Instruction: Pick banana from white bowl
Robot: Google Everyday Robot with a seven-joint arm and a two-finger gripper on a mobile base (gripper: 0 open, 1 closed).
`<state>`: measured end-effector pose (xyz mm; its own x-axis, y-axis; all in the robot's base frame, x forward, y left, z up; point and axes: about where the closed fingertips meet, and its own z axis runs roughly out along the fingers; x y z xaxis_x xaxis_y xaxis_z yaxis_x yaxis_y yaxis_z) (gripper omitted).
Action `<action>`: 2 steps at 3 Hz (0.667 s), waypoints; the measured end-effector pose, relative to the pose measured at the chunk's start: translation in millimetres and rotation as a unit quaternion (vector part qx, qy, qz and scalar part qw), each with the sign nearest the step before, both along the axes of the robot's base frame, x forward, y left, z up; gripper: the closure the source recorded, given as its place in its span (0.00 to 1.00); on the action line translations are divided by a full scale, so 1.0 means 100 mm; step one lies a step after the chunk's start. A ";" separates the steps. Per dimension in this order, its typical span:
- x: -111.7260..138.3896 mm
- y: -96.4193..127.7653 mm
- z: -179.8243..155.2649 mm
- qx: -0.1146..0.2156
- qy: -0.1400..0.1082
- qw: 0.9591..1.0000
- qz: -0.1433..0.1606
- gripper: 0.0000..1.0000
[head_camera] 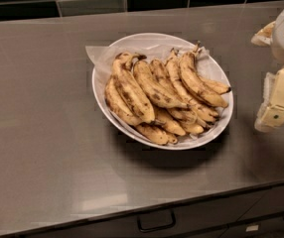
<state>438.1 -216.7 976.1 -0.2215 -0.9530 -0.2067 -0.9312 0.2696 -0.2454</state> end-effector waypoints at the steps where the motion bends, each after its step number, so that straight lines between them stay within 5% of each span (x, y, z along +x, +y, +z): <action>1: 0.00 0.00 0.00 0.000 0.000 1.000 0.000 0.00; 2: 0.04 0.08 -0.04 0.001 0.004 1.000 -0.001 0.00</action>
Offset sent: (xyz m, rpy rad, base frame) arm 0.0095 0.0167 -0.0159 0.0054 0.0457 -0.0055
